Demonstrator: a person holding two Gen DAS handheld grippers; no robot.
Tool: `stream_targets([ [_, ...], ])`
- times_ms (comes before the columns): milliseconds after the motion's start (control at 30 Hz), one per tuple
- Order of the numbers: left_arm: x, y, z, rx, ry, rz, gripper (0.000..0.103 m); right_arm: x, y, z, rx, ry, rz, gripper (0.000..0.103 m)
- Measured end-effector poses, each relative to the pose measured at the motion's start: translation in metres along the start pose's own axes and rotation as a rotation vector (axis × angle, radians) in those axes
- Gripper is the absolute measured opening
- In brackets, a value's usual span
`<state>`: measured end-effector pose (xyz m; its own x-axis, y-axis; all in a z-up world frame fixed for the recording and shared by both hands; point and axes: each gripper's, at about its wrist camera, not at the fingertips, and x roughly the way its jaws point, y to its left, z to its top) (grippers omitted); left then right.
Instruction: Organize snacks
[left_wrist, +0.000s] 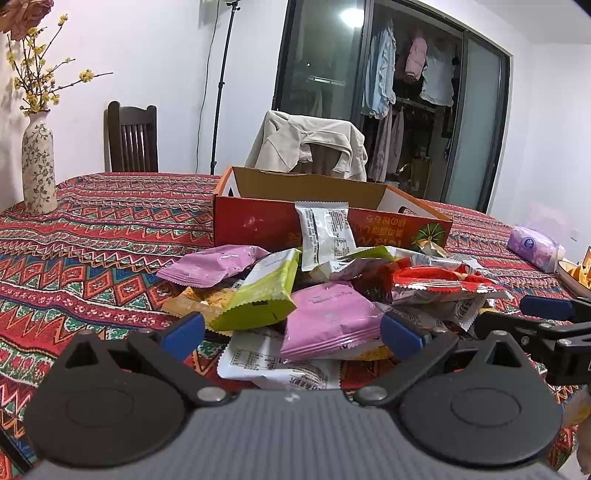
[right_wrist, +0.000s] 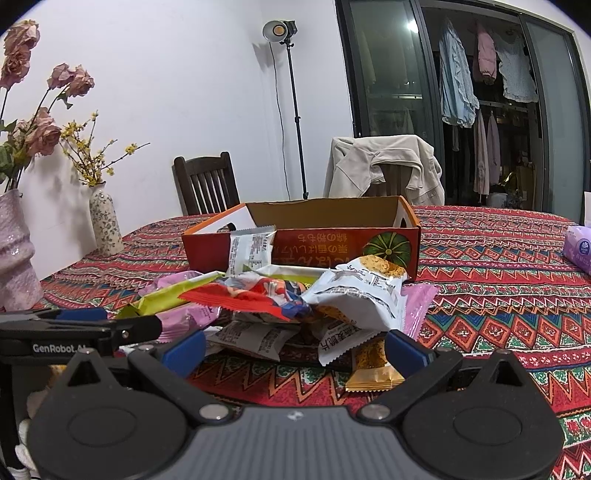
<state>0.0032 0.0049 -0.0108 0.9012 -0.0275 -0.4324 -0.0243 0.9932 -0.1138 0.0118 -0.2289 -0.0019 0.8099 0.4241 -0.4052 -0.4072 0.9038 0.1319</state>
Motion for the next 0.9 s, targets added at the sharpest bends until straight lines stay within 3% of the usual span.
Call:
stream_targets([
  [600, -0.006, 0.009, 0.006, -0.025, -0.015, 0.037, 0.103, 0.009, 0.018, 0.016, -0.051, -0.023, 0.027, 0.103],
  [900, -0.006, 0.017, 0.006, -0.042, -0.016, 0.068, 0.103, 0.033, 0.034, 0.025, -0.125, -0.024, 0.024, 0.097],
])
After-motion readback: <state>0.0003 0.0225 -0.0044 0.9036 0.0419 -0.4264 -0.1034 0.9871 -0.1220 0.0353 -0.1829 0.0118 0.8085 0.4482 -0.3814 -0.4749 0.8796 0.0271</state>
